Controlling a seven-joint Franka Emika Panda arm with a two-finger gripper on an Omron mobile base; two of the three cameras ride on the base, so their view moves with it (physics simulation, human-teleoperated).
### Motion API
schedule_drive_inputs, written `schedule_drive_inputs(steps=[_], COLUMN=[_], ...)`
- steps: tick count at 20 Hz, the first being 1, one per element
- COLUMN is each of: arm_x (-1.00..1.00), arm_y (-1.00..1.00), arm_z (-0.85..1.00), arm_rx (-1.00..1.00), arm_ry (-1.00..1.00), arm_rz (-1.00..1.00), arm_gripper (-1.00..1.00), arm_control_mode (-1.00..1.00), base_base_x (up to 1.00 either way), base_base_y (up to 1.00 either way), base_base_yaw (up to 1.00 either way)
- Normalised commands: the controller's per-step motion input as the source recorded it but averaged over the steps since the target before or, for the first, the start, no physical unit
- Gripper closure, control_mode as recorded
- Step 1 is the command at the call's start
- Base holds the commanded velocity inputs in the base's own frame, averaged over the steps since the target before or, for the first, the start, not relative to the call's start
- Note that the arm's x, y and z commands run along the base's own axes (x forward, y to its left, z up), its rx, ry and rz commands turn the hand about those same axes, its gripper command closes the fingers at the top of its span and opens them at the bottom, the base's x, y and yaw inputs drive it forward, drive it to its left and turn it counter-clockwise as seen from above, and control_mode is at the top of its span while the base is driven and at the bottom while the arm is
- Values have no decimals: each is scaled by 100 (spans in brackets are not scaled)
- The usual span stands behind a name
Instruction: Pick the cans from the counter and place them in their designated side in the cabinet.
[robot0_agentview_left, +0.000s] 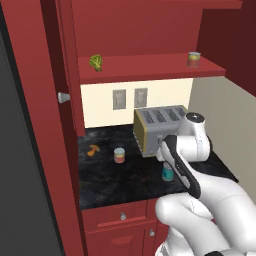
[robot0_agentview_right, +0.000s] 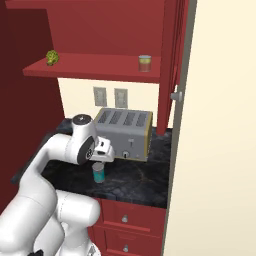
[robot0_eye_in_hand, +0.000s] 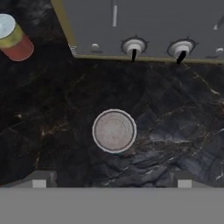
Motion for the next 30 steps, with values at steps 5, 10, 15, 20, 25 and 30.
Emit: schedule_drive_inputs(steps=[5,10,15,20,25,30], arm_x=[21,10,5,13,14,13], arm_y=[0,0,0,0,0,0], arm_z=[-16,-23,-23,-18,-18,-21], arm_rx=[0,0,0,0,0,0], arm_ry=[0,2,5,3,1,2], arm_rz=[1,0,0,0,0,0], arm_gripper=[-100,-100,-100,-100,-100,-100], arm_control_mode=[-100,-100,-100,-100,-100,-100], base_base_x=[0,0,0,0,0,0], base_base_y=[0,0,0,0,0,0], base_base_yaw=[0,0,0,0,0,0])
